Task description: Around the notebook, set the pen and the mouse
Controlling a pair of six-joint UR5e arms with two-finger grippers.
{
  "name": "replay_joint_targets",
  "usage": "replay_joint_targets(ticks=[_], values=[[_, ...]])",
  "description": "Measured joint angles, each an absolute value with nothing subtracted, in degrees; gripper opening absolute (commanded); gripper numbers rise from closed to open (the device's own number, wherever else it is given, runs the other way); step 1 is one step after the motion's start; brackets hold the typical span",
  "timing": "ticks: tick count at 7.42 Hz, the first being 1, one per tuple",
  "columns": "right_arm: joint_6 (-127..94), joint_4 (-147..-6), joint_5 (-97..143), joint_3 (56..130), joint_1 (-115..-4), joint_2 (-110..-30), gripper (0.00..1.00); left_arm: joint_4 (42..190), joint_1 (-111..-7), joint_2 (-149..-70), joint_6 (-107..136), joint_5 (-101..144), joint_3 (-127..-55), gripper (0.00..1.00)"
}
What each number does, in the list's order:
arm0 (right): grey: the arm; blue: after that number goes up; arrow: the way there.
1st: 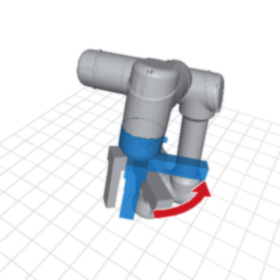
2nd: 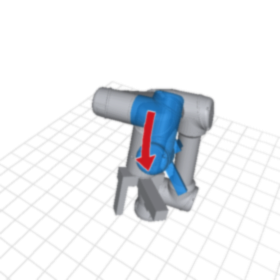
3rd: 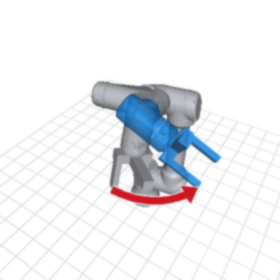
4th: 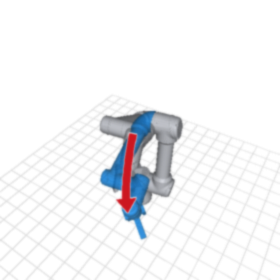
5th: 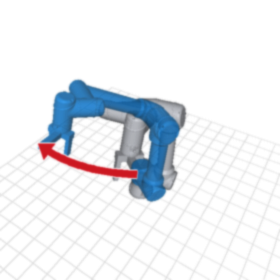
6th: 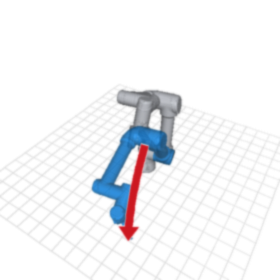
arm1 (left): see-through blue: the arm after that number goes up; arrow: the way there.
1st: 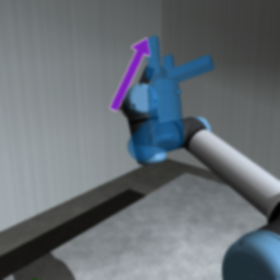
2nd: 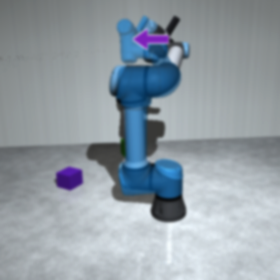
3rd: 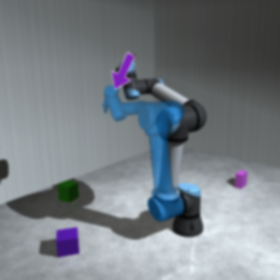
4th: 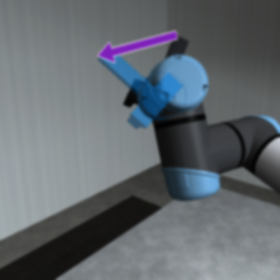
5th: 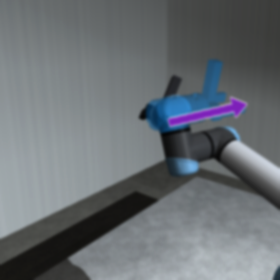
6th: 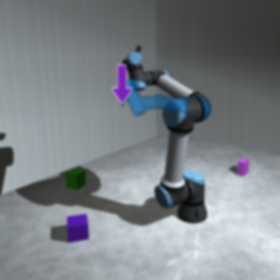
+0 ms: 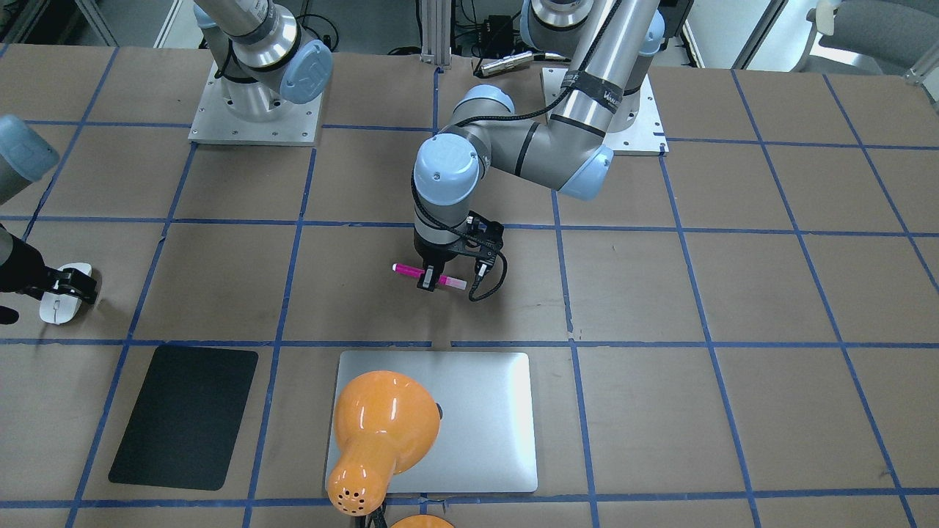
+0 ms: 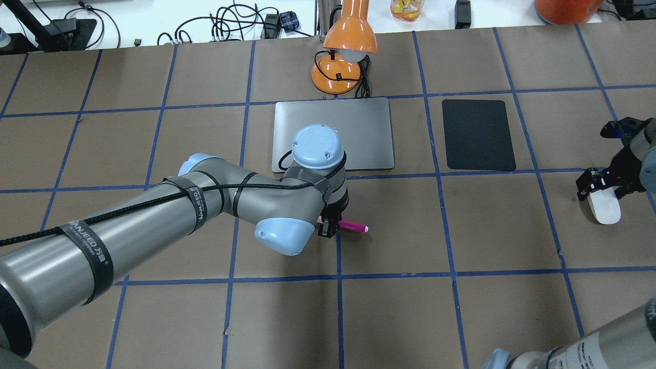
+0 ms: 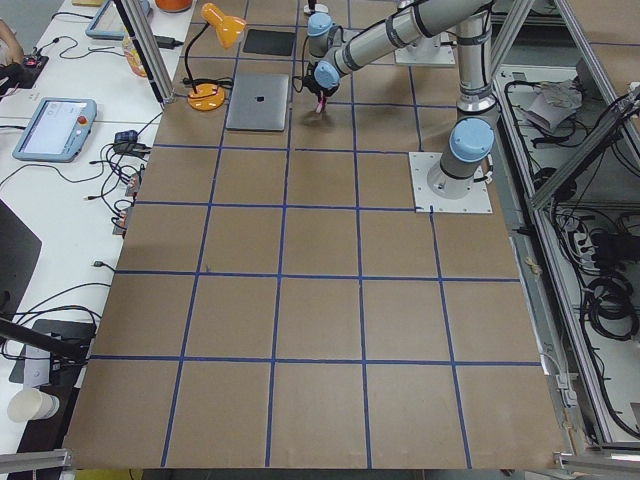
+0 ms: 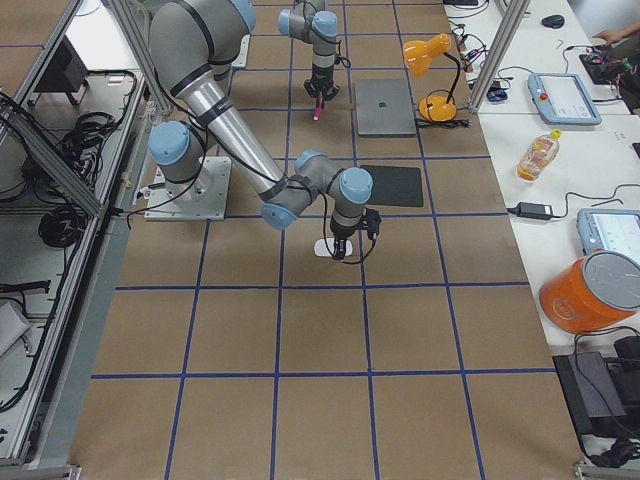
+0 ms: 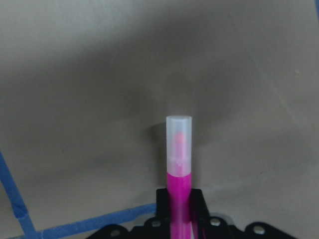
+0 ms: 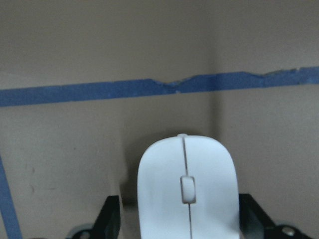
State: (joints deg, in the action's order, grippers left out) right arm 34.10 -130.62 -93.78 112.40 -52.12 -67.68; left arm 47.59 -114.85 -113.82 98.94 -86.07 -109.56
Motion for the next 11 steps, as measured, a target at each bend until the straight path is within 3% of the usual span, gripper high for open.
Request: replay_joint_targets(ticks=[4, 7, 11], values=[[34.1, -130.45, -93.8, 112.26, -52.12, -67.74, 0.42, 55.41, -108.53, -108.37, 78.99, -86.07, -104.74, 1.0], [34.1, -130.39, -93.86, 112.13, -52.13, -68.16, 0.42, 79.68, -101.95, -100.39, 44.67, -86.26, -94.48, 1.0], [33.78, -129.23, -94.39, 109.62, -53.7, -70.06, 0.41, 84.44, -94.78, -90.26, 3.02, -86.29, -92.59, 1.0]])
